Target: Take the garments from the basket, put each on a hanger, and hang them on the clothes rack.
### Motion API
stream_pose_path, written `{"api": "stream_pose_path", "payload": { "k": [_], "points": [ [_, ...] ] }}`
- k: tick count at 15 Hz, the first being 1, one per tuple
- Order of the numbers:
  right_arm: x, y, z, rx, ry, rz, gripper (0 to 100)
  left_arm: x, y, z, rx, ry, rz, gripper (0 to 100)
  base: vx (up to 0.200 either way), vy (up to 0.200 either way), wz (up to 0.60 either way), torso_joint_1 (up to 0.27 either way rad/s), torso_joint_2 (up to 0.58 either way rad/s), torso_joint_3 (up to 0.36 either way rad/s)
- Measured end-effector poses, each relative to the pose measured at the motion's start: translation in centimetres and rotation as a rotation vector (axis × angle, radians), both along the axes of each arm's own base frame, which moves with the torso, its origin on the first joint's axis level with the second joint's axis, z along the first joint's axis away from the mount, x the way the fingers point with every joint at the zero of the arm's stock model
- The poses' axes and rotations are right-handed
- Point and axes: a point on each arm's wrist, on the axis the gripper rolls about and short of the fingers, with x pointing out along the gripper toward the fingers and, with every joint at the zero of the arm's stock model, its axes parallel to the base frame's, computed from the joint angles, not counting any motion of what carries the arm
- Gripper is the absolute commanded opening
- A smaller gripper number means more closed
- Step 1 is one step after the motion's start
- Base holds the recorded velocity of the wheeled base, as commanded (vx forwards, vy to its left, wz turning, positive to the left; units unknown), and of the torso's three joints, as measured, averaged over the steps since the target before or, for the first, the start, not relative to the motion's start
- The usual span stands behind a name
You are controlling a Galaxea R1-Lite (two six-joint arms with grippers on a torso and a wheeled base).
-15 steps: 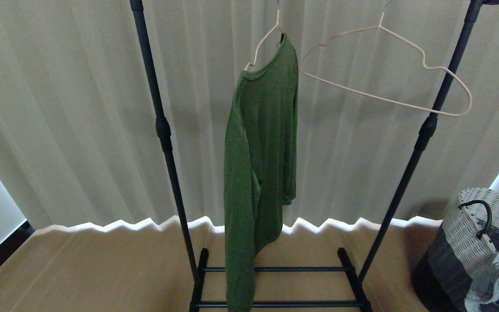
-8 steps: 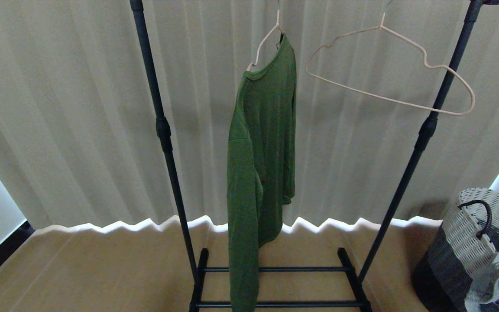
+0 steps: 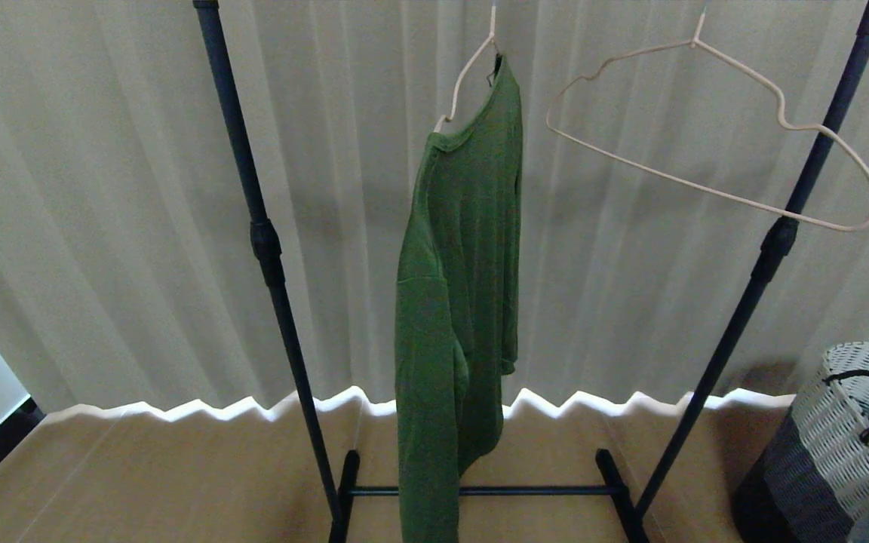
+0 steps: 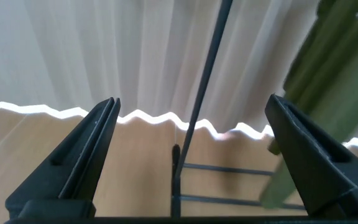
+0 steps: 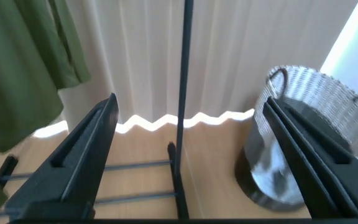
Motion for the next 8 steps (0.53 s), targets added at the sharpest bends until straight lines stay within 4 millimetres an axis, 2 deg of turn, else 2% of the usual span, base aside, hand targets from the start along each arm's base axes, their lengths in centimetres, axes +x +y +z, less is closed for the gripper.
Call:
{"api": "stream_pose_path", "payload": {
  "k": [7,8],
  "points": [
    [0.0,0.0,0.0,0.0,0.0,0.001,100,0.01,0.0,0.0,0.006,0.002,0.0,100,0.0,0.0,0.0,0.0,0.0,0.0],
    [0.0,0.0,0.0,0.0,0.0,0.001,100,0.02,0.0,-0.01,0.007,0.003,0.0,100,0.0,-0.2,0.0,0.007,0.0,0.002]
  ]
}}
